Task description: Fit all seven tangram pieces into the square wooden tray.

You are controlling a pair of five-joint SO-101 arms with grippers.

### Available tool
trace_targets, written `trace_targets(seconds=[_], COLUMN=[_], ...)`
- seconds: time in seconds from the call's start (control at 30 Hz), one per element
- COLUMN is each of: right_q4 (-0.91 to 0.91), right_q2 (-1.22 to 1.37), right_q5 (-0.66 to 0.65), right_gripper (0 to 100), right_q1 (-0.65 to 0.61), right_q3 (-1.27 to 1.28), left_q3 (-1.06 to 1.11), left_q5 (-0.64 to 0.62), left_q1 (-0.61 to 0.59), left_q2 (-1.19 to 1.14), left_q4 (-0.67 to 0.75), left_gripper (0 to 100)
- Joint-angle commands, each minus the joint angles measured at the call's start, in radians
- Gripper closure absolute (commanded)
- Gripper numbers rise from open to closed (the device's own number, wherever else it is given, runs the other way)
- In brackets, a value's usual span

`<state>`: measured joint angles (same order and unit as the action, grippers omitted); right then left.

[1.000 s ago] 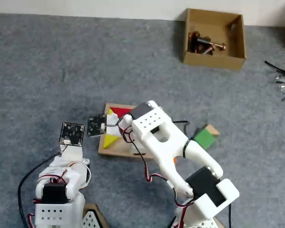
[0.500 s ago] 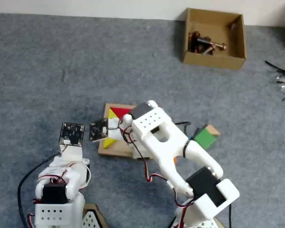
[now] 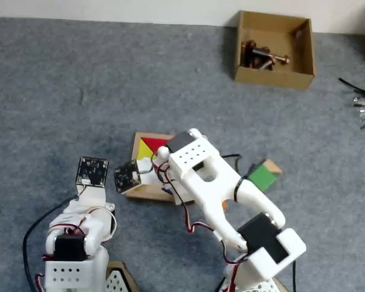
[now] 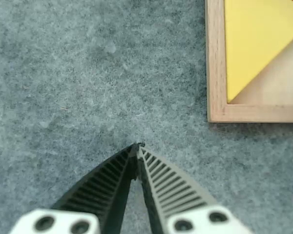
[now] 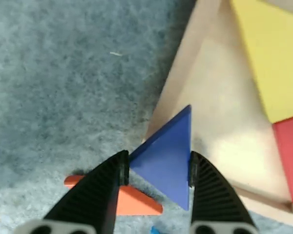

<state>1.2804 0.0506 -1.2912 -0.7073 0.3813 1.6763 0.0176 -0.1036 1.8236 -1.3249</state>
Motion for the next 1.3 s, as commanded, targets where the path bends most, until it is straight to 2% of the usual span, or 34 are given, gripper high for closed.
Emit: trace_targets(seconds=[0.0, 0.17, 0.37, 0.73, 0.9, 1.1, 1.27], right_q4=[0.001, 0.001, 0.09, 0.188, 0.18, 0.154, 0.062], right_q2=[0.031, 0.153, 0.206, 0.206, 0.203, 0.203, 0.203], right_q5=[-0.032, 0.014, 0.071, 0.075, 0.241, 0.304, 0.416], right_gripper=[88.2, 86.3, 71.0, 71.0, 71.0, 71.1, 83.5], right_q1=[0.015, 0.045, 0.041, 0.039, 0.021, -0.002, -0.004], right_q3=[-0.064, -0.191, -0.317, -0.358, -0.36, -0.36, -0.36], left_q3=[0.018, 0.018, 0.018, 0.018, 0.018, 0.018, 0.018], left_q5=[-0.002, -0.002, -0.002, -0.002, -0.002, -0.002, -0.002], left_q1=[0.012, 0.012, 0.012, 0.012, 0.012, 0.012, 0.012], left_q2=[0.01, 0.01, 0.01, 0.01, 0.01, 0.01, 0.01], left_q4=[-0.003, -0.003, -0.003, -0.003, -0.003, -0.003, -0.003], left_gripper=[99, 99, 99, 99, 99, 99, 99])
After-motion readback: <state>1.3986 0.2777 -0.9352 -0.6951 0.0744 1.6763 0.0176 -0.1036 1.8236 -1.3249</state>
